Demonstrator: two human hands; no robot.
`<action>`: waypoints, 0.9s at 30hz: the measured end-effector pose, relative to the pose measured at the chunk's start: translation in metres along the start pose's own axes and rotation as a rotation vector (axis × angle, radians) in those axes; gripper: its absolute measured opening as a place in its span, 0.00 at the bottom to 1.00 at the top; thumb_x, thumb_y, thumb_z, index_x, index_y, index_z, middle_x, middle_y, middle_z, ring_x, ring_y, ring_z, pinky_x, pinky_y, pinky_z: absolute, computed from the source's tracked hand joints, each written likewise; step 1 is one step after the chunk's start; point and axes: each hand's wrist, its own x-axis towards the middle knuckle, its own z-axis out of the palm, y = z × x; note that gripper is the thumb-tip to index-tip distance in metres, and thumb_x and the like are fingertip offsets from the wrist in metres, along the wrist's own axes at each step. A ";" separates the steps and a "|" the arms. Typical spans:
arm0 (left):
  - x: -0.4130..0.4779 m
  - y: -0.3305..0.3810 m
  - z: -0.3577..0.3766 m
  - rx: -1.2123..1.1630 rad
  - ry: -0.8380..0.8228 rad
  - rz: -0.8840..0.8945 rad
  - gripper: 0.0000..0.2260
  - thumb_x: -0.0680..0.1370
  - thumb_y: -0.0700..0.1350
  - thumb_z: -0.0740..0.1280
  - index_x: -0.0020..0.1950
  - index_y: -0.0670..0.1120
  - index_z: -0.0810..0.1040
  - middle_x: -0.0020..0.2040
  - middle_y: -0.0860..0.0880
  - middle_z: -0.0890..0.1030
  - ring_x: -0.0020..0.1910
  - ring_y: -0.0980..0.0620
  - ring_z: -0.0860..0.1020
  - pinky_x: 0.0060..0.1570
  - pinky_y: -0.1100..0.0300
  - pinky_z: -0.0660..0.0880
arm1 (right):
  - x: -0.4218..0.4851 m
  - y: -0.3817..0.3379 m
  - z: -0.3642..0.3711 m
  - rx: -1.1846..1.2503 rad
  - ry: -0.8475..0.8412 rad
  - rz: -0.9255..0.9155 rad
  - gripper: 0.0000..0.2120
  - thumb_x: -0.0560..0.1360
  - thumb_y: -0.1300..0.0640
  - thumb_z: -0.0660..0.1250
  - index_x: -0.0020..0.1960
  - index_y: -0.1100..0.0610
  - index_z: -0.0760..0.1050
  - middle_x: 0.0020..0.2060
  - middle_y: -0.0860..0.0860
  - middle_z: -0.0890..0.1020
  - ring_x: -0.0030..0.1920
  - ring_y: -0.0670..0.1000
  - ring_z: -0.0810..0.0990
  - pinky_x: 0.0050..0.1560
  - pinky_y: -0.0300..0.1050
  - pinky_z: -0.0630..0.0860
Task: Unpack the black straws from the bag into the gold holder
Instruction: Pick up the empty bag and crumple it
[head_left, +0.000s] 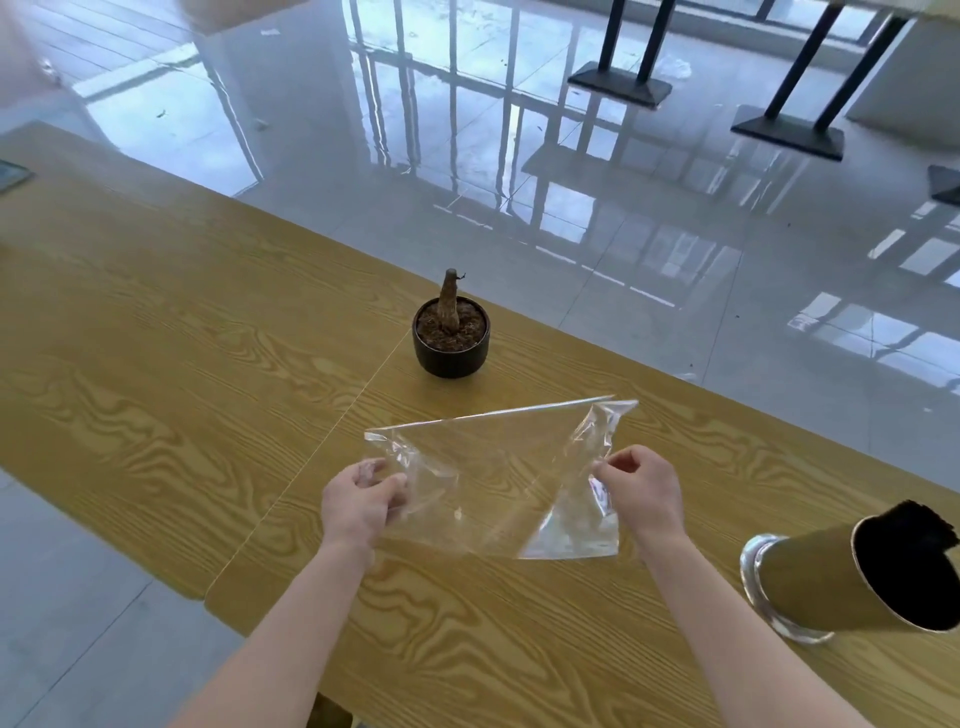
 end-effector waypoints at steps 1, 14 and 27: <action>-0.005 0.001 0.002 -0.020 -0.012 0.018 0.12 0.74 0.36 0.75 0.54 0.47 0.81 0.44 0.44 0.87 0.38 0.47 0.86 0.36 0.55 0.81 | -0.006 -0.011 -0.003 0.004 -0.006 -0.069 0.06 0.71 0.54 0.75 0.39 0.52 0.79 0.34 0.46 0.83 0.39 0.48 0.82 0.38 0.46 0.78; -0.063 0.015 0.019 -0.333 -0.361 0.139 0.29 0.71 0.62 0.75 0.64 0.46 0.76 0.47 0.45 0.85 0.45 0.48 0.83 0.44 0.52 0.78 | -0.090 -0.071 0.084 -0.351 -0.188 -0.836 0.07 0.74 0.53 0.72 0.43 0.54 0.76 0.56 0.47 0.81 0.57 0.51 0.77 0.56 0.43 0.74; -0.044 0.017 -0.039 -0.522 -0.124 0.023 0.08 0.77 0.37 0.72 0.53 0.46 0.78 0.49 0.38 0.86 0.43 0.40 0.85 0.41 0.52 0.82 | -0.094 -0.082 0.089 0.062 -0.059 -0.443 0.11 0.75 0.51 0.74 0.55 0.53 0.78 0.46 0.46 0.81 0.46 0.47 0.80 0.48 0.47 0.80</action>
